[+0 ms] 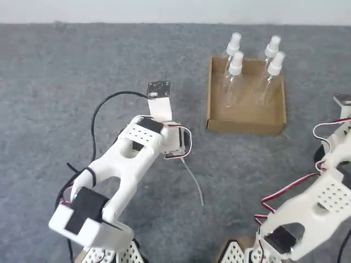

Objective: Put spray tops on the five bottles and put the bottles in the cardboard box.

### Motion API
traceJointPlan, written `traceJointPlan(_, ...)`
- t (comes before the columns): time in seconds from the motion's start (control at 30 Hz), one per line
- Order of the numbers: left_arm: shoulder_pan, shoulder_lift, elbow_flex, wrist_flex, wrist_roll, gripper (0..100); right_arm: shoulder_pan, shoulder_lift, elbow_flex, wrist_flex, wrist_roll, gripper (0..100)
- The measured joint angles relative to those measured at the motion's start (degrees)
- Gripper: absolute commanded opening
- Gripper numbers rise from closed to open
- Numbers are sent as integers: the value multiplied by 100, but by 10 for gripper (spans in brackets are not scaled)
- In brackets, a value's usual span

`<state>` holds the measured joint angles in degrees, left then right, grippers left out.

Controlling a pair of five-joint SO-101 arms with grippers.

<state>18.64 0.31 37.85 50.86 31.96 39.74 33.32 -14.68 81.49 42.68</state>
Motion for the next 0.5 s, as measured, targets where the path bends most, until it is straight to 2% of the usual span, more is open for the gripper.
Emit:
traceJointPlan(0.27,-149,141,299,0,-721,199,0,0,0,0,0,35)
traceJointPlan(0.5,-703,141,325,88,-2347,145,0,0,0,0,0,35)
